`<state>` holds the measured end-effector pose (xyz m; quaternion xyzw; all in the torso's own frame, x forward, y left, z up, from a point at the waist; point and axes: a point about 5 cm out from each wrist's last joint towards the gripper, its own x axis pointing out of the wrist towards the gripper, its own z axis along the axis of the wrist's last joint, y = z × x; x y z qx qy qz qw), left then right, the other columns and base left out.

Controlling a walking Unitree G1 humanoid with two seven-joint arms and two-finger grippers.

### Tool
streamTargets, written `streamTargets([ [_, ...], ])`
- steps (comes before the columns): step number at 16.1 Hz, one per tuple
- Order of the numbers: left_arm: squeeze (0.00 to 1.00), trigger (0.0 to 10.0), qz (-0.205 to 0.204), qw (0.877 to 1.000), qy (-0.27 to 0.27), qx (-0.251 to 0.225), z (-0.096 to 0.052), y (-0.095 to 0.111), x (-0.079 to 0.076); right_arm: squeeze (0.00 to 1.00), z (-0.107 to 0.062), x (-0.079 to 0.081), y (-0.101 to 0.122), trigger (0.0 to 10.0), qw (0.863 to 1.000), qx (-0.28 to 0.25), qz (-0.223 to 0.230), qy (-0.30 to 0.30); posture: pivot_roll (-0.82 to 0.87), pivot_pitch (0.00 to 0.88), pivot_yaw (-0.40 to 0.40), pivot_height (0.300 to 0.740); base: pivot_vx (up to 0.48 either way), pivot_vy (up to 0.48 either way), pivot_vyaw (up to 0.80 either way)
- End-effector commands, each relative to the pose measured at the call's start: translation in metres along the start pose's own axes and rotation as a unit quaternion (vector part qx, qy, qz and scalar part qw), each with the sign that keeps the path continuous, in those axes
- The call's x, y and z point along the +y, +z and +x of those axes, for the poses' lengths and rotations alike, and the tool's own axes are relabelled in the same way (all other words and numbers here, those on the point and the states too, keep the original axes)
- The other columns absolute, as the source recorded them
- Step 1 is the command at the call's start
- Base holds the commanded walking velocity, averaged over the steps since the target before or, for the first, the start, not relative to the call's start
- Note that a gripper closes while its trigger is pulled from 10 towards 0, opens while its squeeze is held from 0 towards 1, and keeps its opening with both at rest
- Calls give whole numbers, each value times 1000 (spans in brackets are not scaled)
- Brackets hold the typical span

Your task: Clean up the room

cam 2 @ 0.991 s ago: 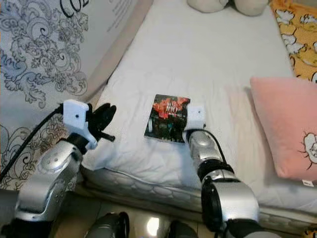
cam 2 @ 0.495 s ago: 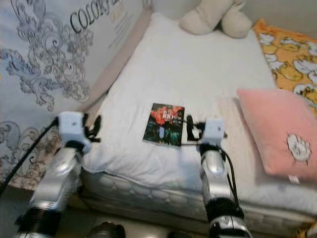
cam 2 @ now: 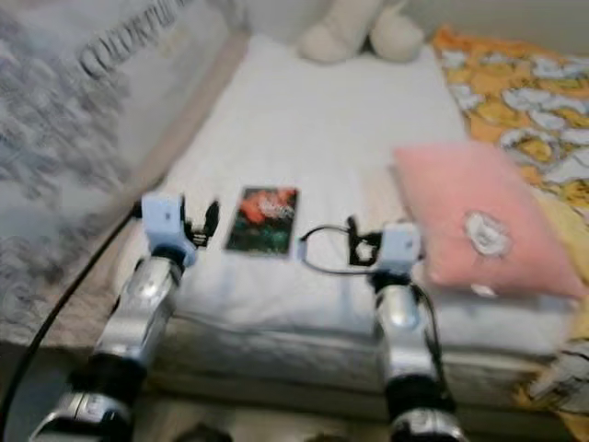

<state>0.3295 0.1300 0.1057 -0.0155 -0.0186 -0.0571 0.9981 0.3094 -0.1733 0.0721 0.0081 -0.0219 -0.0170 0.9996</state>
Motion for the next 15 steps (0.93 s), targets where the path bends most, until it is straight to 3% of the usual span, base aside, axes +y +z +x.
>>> streamTargets([
  [1,1000,10000,-2,1000,21,8,-2,-6,10,1000,3,8,5,10000,1000,-9,1,11,-16,0,57,740,266,-398,0],
  [2,1000,10000,17,1000,19,2,-3,-6,10,1000,5,7,10,10000,1000,-20,-7,13,-16,0,55,740,292,-379,0],
  [7,1000,10000,24,1000,10,-13,0,-4,12,1000,9,13,30,10000,997,-66,-36,36,-10,0,41,740,318,-355,0],
  [11,1000,10000,27,999,4,-20,0,-4,9,1000,7,16,32,10000,996,-71,-39,43,-13,0,42,740,324,-350,0],
  [15,1000,10000,25,999,-11,-34,2,-1,3,1000,6,6,28,10000,998,-57,-29,22,-20,0,43,740,324,-351,0],
])
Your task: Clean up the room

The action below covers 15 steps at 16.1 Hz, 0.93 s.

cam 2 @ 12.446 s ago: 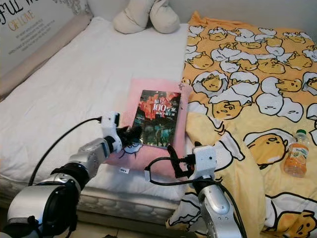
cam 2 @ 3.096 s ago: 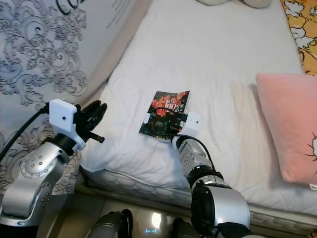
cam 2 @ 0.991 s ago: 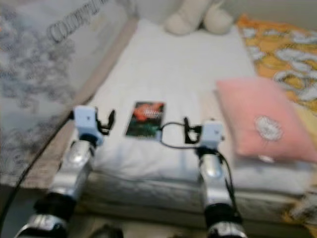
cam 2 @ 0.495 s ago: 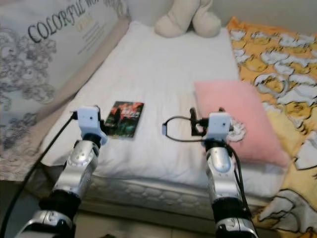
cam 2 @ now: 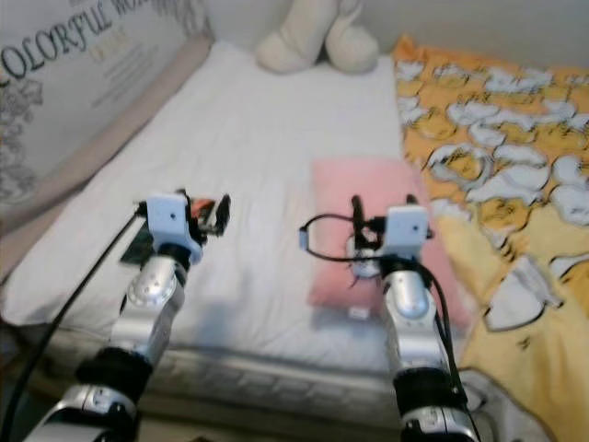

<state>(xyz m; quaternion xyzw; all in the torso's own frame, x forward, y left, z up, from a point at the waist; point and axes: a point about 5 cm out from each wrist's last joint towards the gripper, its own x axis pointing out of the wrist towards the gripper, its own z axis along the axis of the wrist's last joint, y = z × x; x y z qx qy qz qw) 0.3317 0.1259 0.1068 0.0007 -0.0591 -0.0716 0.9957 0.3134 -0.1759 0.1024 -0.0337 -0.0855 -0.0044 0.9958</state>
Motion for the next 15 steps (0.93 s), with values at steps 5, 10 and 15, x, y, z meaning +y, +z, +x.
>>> streamTargets([
  [5,1000,10000,6,1000,-13,-2,-5,-3,-4,1000,-7,1,-6,10000,1000,19,19,-14,-29,0,49,740,325,-348,0],
  [10,1000,10000,39,999,-10,31,6,1,5,0,-5,-14,-12,10000,995,91,28,-13,-34,0,55,740,265,-275,0],
  [15,0,10000,-116,973,-78,183,39,12,12,0,22,-31,-9,10000,967,228,115,22,-37,0,57,740,0,0,0],
])
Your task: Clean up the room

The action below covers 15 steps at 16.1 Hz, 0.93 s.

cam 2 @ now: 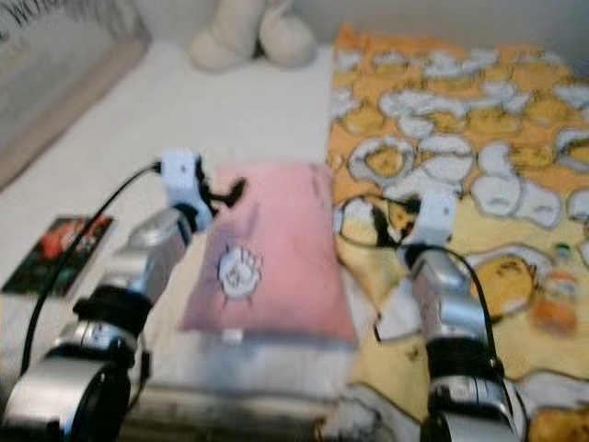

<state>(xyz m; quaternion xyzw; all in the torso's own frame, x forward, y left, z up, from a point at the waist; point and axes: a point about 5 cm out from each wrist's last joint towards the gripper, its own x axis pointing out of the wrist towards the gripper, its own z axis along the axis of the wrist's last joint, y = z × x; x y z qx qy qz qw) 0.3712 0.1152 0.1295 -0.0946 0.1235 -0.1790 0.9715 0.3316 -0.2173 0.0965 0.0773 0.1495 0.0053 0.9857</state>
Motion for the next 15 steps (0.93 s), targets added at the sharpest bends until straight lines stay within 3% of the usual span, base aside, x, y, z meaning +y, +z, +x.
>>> streamTargets([
  [1,0,10000,-36,998,-12,40,-6,-4,14,0,3,10,5,10000,999,21,-4,31,-38,0,57,740,0,0,0],
  [2,0,10000,-55,996,-38,63,-8,-4,13,0,1,11,6,10000,998,40,-18,49,-39,0,58,740,0,0,0],
  [4,0,10000,-61,994,-34,80,-10,-3,22,0,0,13,15,10000,995,66,-21,78,-46,0,62,740,0,0,0],
  [7,0,10000,-96,989,-57,99,-11,-6,14,0,6,11,10,10000,992,92,3,86,-37,0,54,740,0,0,0],
  [9,0,10000,-115,984,-55,127,-7,-25,7,0,14,10,5,10000,994,85,17,72,-34,0,44,740,0,0,0],
  [11,0,10000,-101,988,-15,115,1,-31,6,0,19,12,0,10000,995,83,13,59,-19,22,19,740,0,0,0],
  [15,0,10000,-62,996,-5,69,12,-5,-1,0,20,9,25,10000,999,-2,-34,15,-27,65,16,740,0,0,0],
])
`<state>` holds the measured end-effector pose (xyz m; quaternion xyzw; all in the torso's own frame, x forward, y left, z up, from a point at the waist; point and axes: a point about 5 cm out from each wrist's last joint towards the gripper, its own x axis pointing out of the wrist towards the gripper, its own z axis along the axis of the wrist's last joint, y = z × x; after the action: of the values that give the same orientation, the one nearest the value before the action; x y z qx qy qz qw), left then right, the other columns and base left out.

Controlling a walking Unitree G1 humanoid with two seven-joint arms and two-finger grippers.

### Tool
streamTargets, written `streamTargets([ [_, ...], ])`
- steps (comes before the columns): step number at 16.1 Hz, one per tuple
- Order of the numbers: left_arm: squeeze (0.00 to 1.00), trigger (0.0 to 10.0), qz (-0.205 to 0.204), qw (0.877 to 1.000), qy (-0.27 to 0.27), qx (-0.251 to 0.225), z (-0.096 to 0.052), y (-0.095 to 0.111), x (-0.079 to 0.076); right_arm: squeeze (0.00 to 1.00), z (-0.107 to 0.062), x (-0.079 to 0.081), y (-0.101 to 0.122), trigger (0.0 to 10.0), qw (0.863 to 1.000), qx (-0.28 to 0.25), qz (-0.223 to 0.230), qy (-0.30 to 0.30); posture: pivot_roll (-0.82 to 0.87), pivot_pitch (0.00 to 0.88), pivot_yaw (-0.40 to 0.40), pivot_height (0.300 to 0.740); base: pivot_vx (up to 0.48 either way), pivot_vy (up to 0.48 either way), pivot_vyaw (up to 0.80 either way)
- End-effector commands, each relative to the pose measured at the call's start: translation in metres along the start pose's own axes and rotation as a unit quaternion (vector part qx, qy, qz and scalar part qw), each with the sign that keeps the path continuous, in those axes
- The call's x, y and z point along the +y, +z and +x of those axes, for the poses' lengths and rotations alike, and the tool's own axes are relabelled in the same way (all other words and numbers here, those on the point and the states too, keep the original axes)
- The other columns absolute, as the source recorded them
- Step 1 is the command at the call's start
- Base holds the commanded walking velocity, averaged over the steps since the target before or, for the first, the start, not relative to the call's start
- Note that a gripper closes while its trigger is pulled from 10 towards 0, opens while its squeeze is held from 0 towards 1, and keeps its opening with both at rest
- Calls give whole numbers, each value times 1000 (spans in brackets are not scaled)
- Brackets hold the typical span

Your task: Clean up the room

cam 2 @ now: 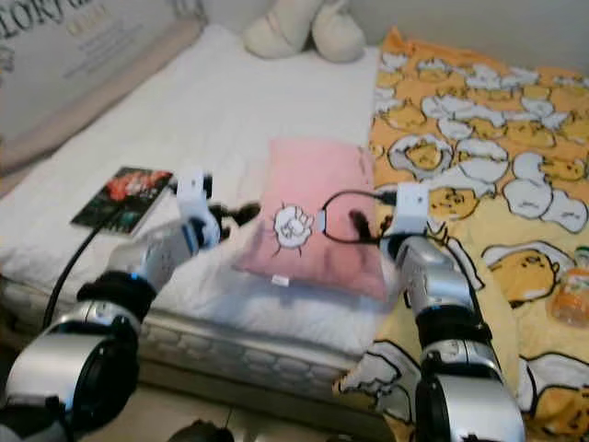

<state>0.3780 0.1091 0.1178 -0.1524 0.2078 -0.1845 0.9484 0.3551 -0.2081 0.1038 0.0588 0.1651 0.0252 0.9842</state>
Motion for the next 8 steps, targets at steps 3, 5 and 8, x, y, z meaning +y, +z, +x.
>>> streamTargets([
  [3,0,10000,51,998,-1,-25,1,16,-6,0,-6,-11,21,10000,996,-80,4,-34,-35,68,19,740,0,0,0],
  [5,0,10000,48,999,7,6,5,0,-4,0,-10,-22,-3,10000,994,-62,75,-53,-36,75,35,740,0,0,0],
  [8,0,10000,54,998,20,23,11,-10,-13,0,-6,-21,-33,10000,986,-8,160,-45,-38,92,43,740,0,0,0],
])
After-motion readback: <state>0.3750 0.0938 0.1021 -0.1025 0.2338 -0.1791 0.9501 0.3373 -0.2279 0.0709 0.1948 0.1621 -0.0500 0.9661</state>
